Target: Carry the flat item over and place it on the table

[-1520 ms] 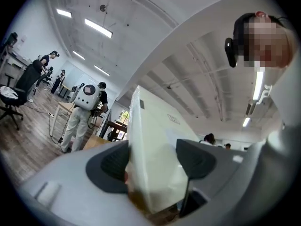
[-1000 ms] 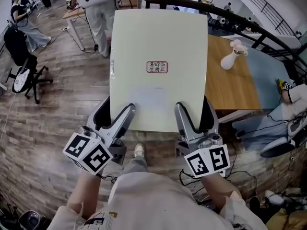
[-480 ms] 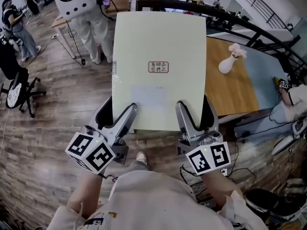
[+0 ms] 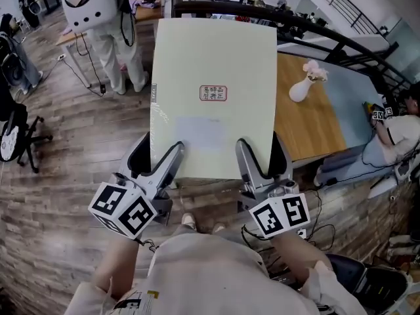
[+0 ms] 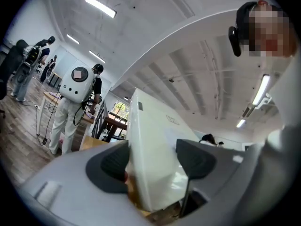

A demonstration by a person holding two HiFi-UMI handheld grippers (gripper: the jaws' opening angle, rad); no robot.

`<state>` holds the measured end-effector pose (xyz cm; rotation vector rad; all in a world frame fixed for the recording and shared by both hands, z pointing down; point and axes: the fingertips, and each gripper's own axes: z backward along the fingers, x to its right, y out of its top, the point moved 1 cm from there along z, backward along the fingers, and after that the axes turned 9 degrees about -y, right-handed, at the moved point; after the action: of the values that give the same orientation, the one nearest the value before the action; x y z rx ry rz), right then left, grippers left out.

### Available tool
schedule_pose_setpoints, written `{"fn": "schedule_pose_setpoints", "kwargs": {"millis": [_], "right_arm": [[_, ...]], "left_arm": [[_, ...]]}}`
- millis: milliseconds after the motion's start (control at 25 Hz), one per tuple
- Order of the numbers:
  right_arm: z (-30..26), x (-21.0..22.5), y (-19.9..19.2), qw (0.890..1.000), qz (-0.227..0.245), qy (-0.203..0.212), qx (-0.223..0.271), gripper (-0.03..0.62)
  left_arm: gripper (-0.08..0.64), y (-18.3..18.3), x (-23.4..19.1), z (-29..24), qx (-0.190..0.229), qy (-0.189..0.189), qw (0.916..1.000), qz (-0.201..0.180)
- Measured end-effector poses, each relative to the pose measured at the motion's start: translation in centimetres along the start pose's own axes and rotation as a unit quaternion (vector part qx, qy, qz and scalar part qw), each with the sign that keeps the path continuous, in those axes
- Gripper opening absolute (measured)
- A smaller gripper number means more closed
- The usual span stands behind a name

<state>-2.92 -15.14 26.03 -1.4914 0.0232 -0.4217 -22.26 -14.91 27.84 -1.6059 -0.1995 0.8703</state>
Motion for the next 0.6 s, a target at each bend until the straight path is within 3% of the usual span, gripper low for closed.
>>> {"fn": "schedule_pose_setpoints", "kwargs": {"millis": [280,600], "right_arm": [[-0.6,0.1,-1.1,1.000,-0.010,-0.012,-0.003,0.333],[-2.7,3.2,-2.2,1.000,-0.013,-0.010,-0.027,0.333]], "left_arm": [[0.311,-0.2,-1.0,-0.5,-0.013,-0.004,0.9998,-0.010],[0.311,-1.8,-1.8,-3.7,-0.025,0.009,0.9997,0.003]]}}
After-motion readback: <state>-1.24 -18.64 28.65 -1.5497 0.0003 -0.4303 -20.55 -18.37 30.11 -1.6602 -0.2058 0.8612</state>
